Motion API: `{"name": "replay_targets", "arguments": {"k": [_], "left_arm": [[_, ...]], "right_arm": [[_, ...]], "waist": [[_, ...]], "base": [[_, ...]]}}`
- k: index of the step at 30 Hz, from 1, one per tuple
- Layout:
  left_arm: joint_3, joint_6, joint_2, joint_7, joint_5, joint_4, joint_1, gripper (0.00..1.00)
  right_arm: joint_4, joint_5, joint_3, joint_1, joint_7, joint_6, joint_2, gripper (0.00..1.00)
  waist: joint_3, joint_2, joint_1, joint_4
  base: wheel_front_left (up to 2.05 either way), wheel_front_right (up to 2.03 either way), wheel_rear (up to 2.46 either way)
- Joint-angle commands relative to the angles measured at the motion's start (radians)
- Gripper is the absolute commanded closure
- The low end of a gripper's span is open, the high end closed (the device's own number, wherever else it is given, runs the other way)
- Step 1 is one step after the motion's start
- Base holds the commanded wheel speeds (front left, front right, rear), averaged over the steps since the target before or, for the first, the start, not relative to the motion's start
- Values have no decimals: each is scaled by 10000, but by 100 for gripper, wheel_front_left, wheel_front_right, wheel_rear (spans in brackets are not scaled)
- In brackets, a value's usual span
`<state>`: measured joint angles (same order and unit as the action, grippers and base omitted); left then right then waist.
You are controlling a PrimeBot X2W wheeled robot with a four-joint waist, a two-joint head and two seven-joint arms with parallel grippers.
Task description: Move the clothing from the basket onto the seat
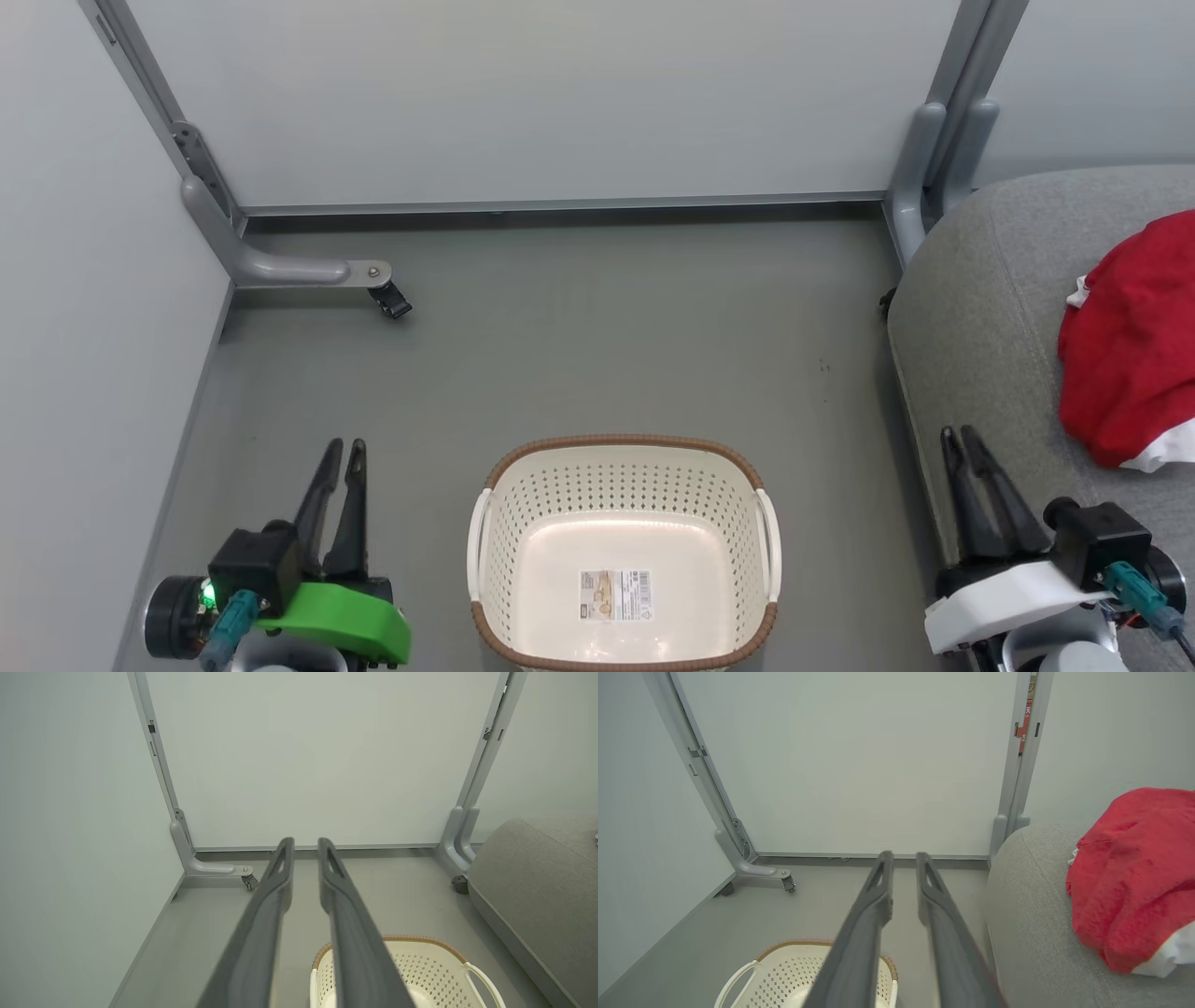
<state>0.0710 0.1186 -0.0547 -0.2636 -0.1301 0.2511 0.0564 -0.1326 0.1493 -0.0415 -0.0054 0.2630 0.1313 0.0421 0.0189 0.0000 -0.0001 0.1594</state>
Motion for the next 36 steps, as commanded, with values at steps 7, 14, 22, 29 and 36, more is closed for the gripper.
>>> {"name": "replay_targets", "arguments": {"k": [7, 14, 22, 29, 36], "left_arm": [[-172, 10, 7, 329, -1255, 81, 39, 100], [-335, 22, 10, 658, -2549, 59, 92, 100], [-507, 36, 13, 1006, -3931, 37, 156, 100], [-647, 47, 15, 1296, -5061, 23, 213, 100], [-780, 57, 18, 1563, -6110, 11, 264, 100]], "right_arm": [[-188, 1238, -82, -101, -343, 0, -7, 100], [-259, 2518, -135, -191, -660, -1, 4, 100], [-347, 3883, -200, -292, -1006, -1, 16, 100], [-424, 4998, -257, -385, -1294, -2, 27, 100], [-496, 6029, -309, -462, -1561, -2, 37, 100]], "waist": [[-8, 0, 1, -78], [-17, 0, 1, -164], [-28, 0, 1, -265], [-37, 0, 1, -354], [-46, 0, 1, -443]], "base": [[0, 0, 0], [0, 0, 0], [0, 0, 0], [0, 0, 0], [0, 0, 0]]}}
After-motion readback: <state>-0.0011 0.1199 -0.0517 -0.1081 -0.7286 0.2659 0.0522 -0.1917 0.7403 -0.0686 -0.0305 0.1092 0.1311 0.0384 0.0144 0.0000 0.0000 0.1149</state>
